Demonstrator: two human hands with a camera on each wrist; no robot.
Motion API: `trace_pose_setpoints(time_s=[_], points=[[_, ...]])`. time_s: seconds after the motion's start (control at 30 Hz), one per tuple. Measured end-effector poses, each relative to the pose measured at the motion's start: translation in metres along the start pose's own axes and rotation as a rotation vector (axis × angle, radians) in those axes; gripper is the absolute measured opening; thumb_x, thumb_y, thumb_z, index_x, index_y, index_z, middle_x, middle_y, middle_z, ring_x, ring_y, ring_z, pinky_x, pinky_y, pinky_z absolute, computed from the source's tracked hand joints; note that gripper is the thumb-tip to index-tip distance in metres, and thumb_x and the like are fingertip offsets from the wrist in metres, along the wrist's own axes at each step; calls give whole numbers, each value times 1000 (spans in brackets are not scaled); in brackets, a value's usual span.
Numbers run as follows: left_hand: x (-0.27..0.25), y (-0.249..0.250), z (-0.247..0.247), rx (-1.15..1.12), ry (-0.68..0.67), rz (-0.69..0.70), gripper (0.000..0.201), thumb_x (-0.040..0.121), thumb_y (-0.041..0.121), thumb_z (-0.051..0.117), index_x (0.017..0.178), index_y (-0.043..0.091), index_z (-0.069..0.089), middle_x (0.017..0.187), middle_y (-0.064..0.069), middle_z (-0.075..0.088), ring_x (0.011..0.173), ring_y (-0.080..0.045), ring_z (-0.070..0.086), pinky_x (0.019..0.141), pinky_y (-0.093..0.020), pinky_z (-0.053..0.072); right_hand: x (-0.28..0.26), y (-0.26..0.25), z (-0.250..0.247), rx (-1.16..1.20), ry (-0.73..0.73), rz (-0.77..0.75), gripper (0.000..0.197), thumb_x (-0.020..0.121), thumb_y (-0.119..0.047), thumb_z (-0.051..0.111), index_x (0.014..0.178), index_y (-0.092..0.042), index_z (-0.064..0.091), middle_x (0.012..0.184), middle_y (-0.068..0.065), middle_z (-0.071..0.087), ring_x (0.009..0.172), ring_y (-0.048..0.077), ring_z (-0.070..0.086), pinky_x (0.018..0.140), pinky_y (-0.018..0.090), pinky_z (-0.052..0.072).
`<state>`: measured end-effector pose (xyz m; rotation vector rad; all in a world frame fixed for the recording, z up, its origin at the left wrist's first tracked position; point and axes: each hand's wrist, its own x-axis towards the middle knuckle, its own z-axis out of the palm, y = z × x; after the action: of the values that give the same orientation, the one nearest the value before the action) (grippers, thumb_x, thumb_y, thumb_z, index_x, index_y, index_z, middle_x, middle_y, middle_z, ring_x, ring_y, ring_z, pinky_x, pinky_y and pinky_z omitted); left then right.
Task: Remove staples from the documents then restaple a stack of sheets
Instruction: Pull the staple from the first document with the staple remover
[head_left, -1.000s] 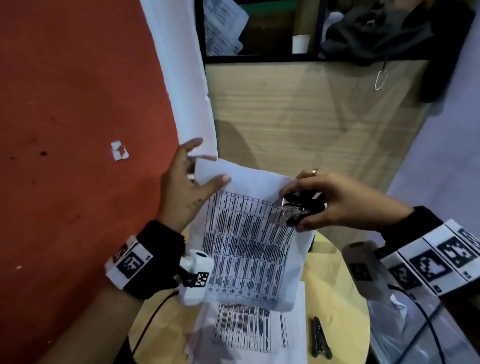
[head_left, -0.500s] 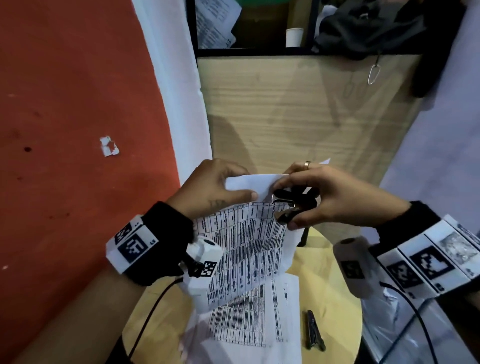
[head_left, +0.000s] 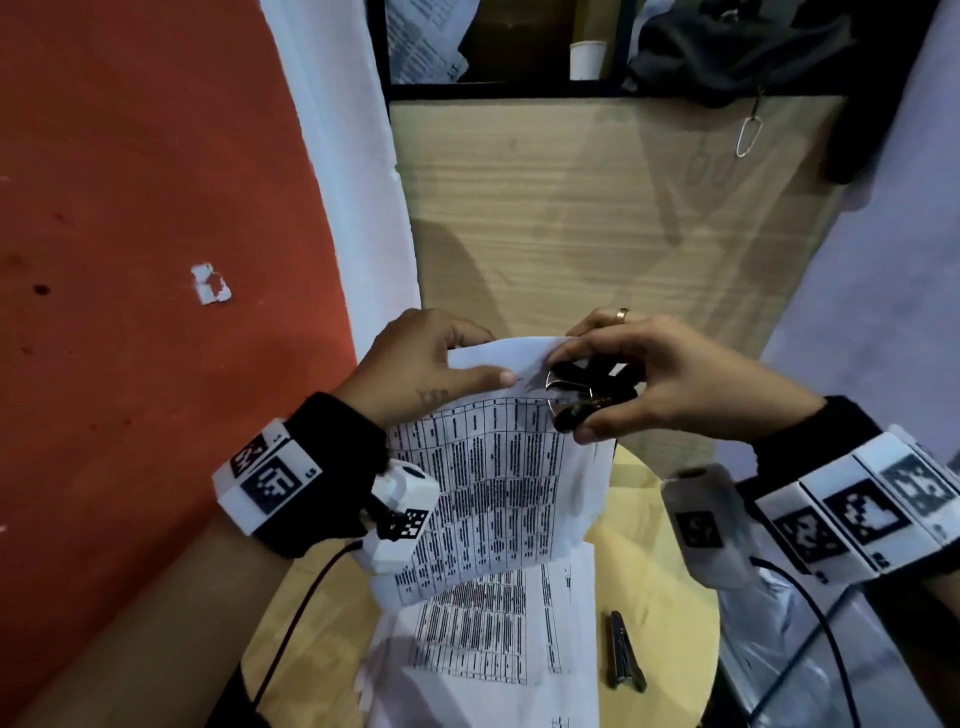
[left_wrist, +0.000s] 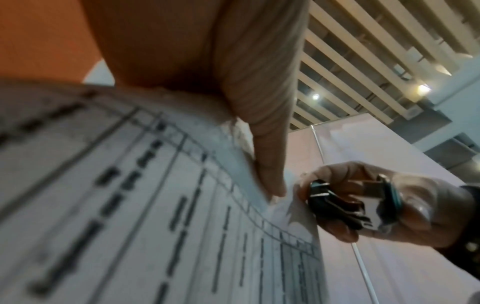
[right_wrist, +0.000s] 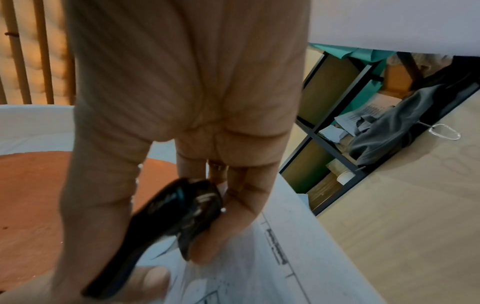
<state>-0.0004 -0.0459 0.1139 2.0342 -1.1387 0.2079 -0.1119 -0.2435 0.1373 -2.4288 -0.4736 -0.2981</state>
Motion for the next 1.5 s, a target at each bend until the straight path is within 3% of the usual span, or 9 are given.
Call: trace_pose_setpoints(time_s=[0.13,0.37,0.47,0.57,0.73,0.83,1.0,1.1,1.5], points=[[2,1,5,-19,-10,-2,16,66,41,72,61,26,69,53,14,57,53,3,49,55,-23,37,-4,3,2,89,-1,12,49,58,-8,85,104,-10,67,104,15,56,90,22,60,82,34,52],[1,5,9,-43,-63,-20,16,62,49,68,64,33,65,52,15,53,53,3,45,55,-23,33,-10,13,9,127,52,-5,53,54,-31,83,103,-19,66,105,10,57,92,16,59,87,32,51],[-2,4,5,-89,-68,-44,7,68,39,73,64,36,69,64,21,64,61,6,54,64,-23,39,-15,20,13,264,354,-66,61,53,-54,81,104,-24,64,113,9,55,96,16,59,89,25,49],[-4,3,2,-201,-73,-126,17,72,32,78,82,18,75,82,1,74,68,-4,62,72,-30,47,-25,23,19,579,666,-51,57,53,-57,79,99,-28,63,101,1,67,85,10,61,68,14,47],[-6,5,-1,-318,-92,-215,7,77,16,75,80,21,73,71,13,73,65,2,65,71,-23,52,-38,34,41,888,799,64,59,48,-50,82,95,-21,64,84,-11,68,62,-2,53,53,10,40],[-8,6,-2,-334,-118,-236,4,78,12,73,81,15,72,68,12,72,61,1,64,63,-15,51,-38,27,53,659,811,33,50,54,-26,85,97,-23,60,89,-8,69,80,2,62,69,11,47],[-7,10,-3,-198,-132,-242,8,77,16,76,70,14,73,61,6,68,54,-3,56,55,-18,42,-21,6,60,-284,573,-265,37,67,-12,73,102,-6,62,101,8,62,92,13,56,81,17,44],[-7,16,-4,-179,-146,-235,14,76,15,77,66,7,71,62,-6,61,53,-9,49,49,-19,33,-11,3,62,-388,512,-326,35,72,-9,69,106,-2,64,103,13,61,92,29,61,73,38,50],[-8,12,-2,-242,-126,-237,13,72,11,79,64,8,70,57,3,57,52,-2,47,49,-16,35,4,3,63,-506,449,-392,30,68,-6,68,97,0,68,92,15,65,81,34,63,60,40,54]])
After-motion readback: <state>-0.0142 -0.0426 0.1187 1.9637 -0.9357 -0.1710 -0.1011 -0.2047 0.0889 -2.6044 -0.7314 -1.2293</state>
